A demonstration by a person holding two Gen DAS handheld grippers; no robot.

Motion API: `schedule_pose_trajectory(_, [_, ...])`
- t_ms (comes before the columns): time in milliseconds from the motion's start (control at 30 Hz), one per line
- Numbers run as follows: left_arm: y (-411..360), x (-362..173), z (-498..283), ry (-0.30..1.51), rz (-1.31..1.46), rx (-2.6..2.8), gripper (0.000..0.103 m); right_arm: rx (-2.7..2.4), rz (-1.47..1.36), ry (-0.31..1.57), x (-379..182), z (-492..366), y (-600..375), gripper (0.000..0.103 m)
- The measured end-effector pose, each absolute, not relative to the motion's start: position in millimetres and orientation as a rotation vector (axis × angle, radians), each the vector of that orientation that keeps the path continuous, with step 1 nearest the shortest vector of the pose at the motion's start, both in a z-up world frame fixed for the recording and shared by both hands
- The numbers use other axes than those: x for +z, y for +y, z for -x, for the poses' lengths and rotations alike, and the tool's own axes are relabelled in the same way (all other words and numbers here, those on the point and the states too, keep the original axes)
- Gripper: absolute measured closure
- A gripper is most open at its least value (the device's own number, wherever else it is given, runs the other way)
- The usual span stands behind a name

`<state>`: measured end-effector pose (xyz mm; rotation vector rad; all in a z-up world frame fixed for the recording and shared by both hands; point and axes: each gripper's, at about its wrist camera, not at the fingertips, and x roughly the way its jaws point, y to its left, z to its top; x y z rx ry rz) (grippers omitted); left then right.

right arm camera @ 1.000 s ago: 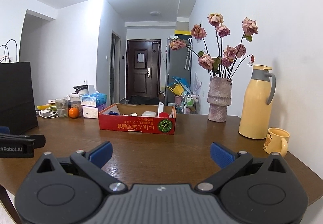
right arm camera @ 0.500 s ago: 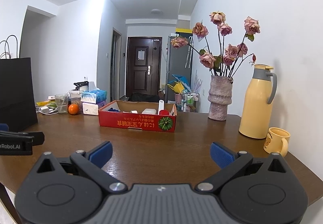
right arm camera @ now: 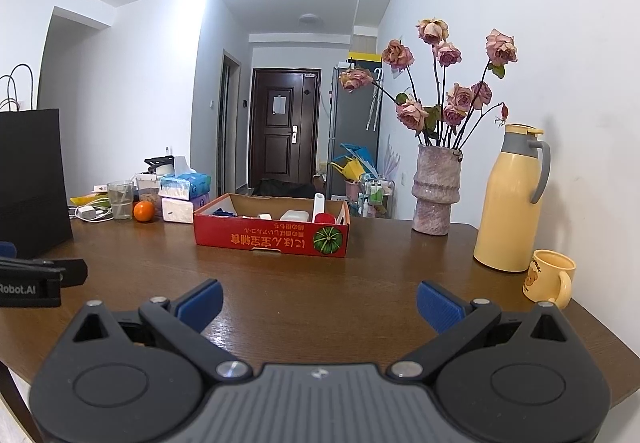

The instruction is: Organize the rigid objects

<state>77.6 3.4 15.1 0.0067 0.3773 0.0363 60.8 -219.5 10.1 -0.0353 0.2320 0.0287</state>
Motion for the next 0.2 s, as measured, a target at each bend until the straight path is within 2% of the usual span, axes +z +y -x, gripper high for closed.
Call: schedule_pose_trajectory(200, [2.9,12.3,-80.8,0.389,-0.001,0.023,0.000,0.026,0.037,0.242,7.8,-64.6,-219.6,0.000])
